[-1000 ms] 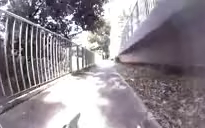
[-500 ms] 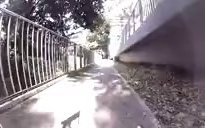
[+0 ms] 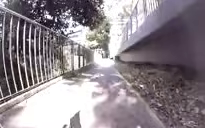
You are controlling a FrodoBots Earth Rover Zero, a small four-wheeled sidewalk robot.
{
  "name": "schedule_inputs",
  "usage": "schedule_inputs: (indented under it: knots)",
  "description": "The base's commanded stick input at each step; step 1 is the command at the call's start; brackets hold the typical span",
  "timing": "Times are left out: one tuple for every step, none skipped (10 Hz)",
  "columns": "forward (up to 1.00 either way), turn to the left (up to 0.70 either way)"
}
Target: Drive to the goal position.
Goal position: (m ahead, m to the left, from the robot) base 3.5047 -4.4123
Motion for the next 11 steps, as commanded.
schedule_inputs:
  knots:
    - [0.70, -0.22]
    - [0.70, -0.14]
    - [0.70, -0.06]
    - [0.70, 0.00]
    - [0.70, 0.00]
    - [0.70, 0.00]
    - [0.70, 0.00]
    - [0.70, 0.00]
    - [0.70, 0.00]
    - [0.70, 0.00]
    - [0.70, 0.00]
